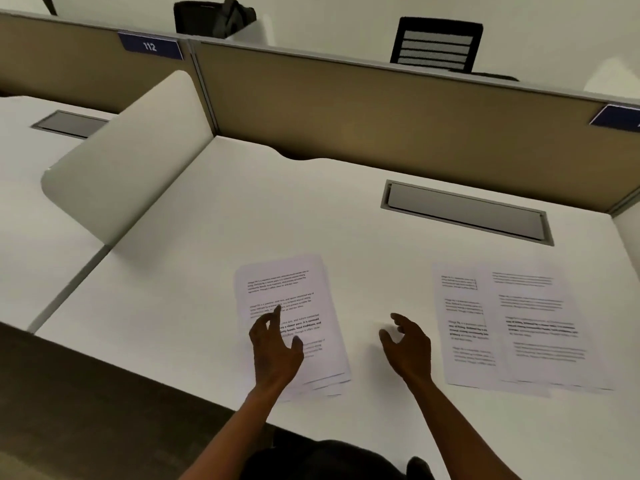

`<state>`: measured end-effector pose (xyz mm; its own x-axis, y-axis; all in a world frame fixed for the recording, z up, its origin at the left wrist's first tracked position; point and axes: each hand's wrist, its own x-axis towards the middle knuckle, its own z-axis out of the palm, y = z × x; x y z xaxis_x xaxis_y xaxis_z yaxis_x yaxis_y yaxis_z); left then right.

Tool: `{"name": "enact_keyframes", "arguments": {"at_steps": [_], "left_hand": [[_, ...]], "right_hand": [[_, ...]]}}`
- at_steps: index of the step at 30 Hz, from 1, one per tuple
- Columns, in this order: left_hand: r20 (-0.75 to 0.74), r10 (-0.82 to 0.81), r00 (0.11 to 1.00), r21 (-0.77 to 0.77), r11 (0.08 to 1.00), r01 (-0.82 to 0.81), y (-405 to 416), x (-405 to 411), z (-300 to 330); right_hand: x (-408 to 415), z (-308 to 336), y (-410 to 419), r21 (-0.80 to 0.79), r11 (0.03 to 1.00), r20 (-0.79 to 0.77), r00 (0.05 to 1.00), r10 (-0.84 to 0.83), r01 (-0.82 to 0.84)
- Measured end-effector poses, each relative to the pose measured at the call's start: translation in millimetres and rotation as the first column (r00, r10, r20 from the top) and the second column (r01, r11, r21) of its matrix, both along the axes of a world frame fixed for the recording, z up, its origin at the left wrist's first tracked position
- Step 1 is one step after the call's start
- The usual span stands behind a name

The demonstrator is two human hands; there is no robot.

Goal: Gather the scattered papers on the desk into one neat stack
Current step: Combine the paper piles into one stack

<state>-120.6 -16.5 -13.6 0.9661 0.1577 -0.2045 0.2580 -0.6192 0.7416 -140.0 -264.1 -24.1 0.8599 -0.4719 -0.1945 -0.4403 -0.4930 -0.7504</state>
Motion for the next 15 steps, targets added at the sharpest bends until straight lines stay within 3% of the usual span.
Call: {"name": "enact_keyframes", "arguments": {"at_steps": [6, 9, 15], "left_hand": [[0.031, -0.329, 0.944, -0.011, 0.944, 0.329, -68.1, -5.7, -3.6], [0.032, -0.457, 0.889, 0.005, 0.89, 0.457, -100.1, -9.5, -6.4], [0.02, -0.634, 0.773, 0.052, 0.773, 0.632, -150.9, -9.7, -15.3]], "right_hand": [[-36.0, -17.7, -82.6, -0.266, 0.953, -0.166, 0.967, -0.193, 0.145], [-54.5, -28.6, -104.3, -0.369, 0.929, -0.283, 0.947, -0.154, 0.041], [-64.7, -31.7, -91.2, -0.411, 0.909, -0.295, 0.954, -0.06, -0.07]]}}
